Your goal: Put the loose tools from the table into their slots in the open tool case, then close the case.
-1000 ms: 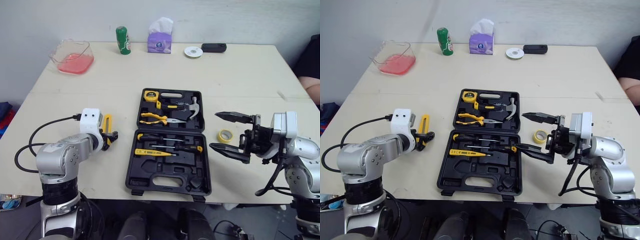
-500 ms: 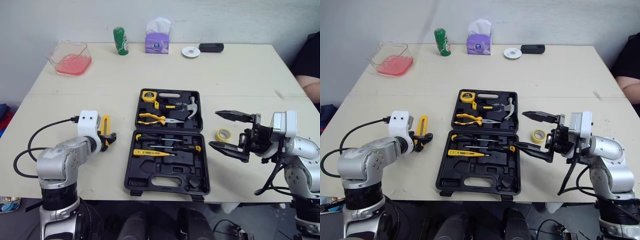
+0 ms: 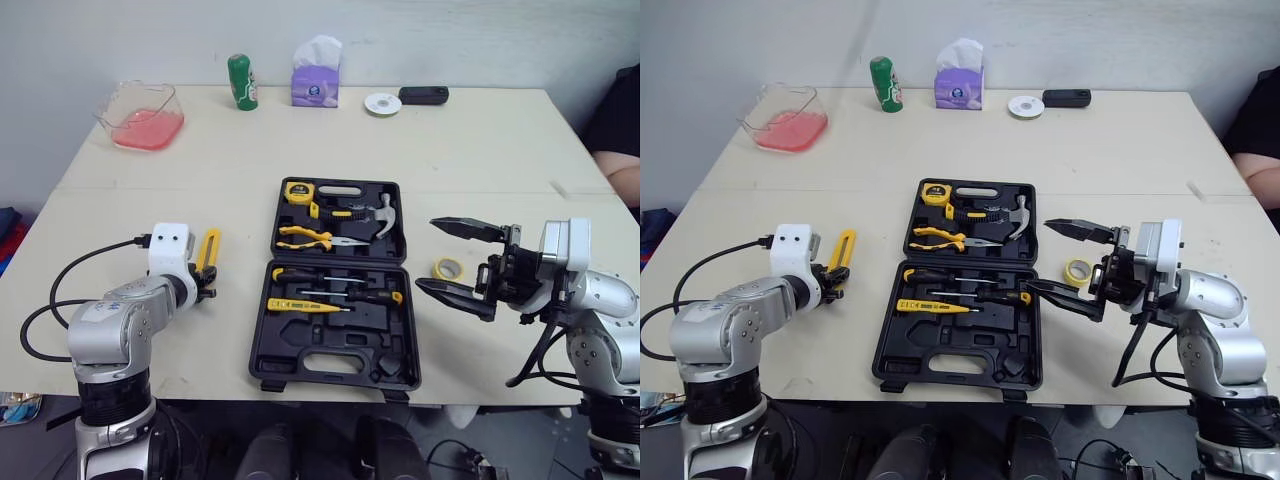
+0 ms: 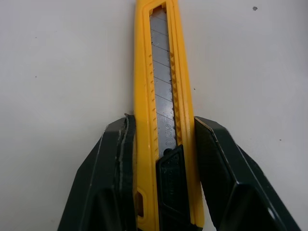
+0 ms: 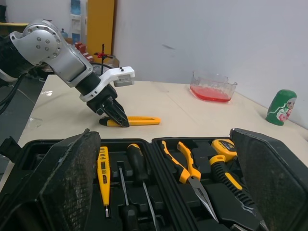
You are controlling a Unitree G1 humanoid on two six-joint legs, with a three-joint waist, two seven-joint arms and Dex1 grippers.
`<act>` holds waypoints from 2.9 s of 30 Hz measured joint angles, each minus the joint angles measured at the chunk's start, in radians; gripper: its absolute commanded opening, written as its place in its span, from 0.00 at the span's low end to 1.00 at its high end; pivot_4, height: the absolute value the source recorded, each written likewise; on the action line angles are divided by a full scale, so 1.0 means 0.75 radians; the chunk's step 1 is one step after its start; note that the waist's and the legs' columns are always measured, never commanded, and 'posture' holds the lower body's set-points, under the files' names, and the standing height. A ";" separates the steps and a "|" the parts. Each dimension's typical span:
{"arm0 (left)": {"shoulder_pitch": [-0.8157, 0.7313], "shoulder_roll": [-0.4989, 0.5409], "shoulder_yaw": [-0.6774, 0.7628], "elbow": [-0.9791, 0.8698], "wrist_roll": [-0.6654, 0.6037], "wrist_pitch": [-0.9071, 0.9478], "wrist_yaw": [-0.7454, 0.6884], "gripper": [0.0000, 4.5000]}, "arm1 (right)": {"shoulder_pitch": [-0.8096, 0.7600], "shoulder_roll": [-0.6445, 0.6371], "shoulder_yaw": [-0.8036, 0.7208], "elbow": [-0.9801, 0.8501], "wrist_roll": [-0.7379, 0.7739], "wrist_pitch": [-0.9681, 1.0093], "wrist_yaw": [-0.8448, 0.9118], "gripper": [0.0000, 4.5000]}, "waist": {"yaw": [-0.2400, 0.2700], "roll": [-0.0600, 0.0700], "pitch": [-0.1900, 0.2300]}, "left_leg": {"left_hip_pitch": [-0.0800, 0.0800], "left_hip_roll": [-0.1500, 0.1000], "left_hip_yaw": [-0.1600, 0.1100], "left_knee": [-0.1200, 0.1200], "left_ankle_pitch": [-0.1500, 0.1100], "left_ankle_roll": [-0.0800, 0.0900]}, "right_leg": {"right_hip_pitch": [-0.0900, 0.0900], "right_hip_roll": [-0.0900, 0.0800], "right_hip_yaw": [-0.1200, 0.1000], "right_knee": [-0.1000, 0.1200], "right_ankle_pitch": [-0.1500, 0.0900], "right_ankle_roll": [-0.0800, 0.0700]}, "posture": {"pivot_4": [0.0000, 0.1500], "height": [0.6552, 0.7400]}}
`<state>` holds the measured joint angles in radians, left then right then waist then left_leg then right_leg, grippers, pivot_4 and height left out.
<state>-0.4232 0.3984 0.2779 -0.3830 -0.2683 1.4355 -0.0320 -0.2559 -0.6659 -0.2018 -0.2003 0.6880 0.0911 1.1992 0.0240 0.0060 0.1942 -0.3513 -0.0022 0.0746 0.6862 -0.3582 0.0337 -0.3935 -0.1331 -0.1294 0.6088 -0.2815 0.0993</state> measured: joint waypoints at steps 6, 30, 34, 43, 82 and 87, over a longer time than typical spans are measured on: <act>0.005 0.010 0.024 0.003 -0.002 -0.025 -0.045 0.29 | 0.015 0.000 0.001 -0.033 0.000 0.004 -0.009 1.00 | 0.000 0.000 0.000 | 0.000 0.001 0.000 0.000 0.000 0.000 | 0.000 0.000 0.000 0.000 0.000 0.000 | 1.00 1.00; -0.091 0.538 -0.447 0.129 -0.160 -1.239 -1.405 0.29 | 0.418 -0.199 -0.234 -0.115 -0.044 0.053 0.054 1.00 | 0.001 -0.003 0.002 | -0.004 0.002 0.002 -0.002 -0.002 0.002 | -0.001 0.002 -0.004 -0.006 0.000 -0.001 | 1.00 1.00; -0.156 0.508 -0.575 0.098 -0.188 -1.224 -1.509 0.29 | 0.463 -0.198 -0.252 -0.117 -0.057 0.041 0.049 1.00 | 0.001 -0.003 0.002 | -0.003 0.000 0.003 -0.001 0.000 0.004 | -0.001 0.002 -0.002 -0.004 0.001 0.000 | 1.00 1.00; -0.205 0.403 -0.816 0.099 -0.137 -1.147 -1.536 0.29 | 0.567 -0.169 -0.267 -0.109 -0.074 -0.073 0.095 1.00 | 0.004 -0.003 0.003 | -0.003 0.000 0.002 -0.001 0.000 0.005 | 0.000 0.002 -0.003 -0.005 0.001 0.001 | 1.00 1.00; -0.219 0.436 -0.972 0.104 0.110 -1.072 -1.489 0.29 | 0.587 -0.145 -0.265 0.032 -0.097 -0.238 0.218 1.00 | 0.002 -0.003 0.002 | -0.001 0.000 0.000 0.000 0.001 0.004 | 0.002 0.002 -0.003 -0.004 0.001 0.001 | 1.00 1.00; -0.226 0.432 -0.968 0.113 0.117 -1.105 -1.490 0.58 | 0.587 -0.145 -0.265 0.032 -0.097 -0.235 0.212 1.00 | 0.003 -0.003 0.002 | -0.001 0.000 0.000 0.000 0.001 0.004 | 0.002 0.002 -0.003 -0.004 0.001 0.001 | 1.00 1.00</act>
<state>-0.5924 0.7222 -0.4481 -0.2983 -0.1803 0.6071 -1.1494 0.1842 -0.7746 -0.4008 -0.1766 0.6153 -0.0851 1.3583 0.0261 0.0036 0.1960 -0.3523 -0.0022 0.0744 0.6861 -0.3578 0.0370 -0.3919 -0.1315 -0.1315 0.6058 -0.2810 0.0997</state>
